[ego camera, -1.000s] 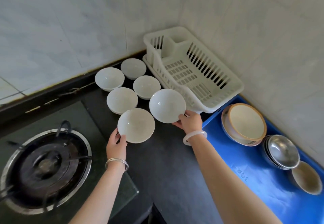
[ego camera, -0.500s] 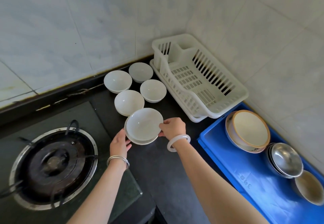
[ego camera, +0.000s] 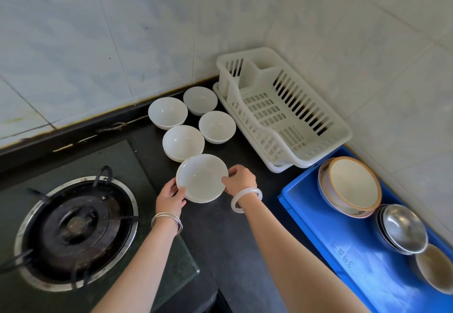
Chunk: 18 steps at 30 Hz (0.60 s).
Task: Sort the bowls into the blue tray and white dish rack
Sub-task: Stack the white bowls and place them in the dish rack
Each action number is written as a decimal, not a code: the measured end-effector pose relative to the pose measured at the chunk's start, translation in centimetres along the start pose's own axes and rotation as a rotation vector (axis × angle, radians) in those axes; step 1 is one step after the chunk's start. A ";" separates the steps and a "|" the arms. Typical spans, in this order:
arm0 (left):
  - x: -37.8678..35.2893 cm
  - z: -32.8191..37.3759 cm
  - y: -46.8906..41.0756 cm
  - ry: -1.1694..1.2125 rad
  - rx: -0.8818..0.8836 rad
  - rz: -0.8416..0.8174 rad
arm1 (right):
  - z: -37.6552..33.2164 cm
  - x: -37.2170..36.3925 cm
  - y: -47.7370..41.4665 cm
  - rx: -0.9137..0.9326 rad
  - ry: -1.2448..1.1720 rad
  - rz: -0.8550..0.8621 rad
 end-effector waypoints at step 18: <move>-0.9 2.1 1.0 0.073 0.052 0.002 | 2.5 -0.4 -1.3 -0.040 -0.474 -0.258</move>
Point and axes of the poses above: each hand's wrist, its own y-axis away from the middle knuckle, its own x-axis out of the back of the hand, z = x × y, the point moved 4 cm from there along -y, towards the middle knuckle, and after that the axes turned 8 degrees about -x, right-handed, at the moved point
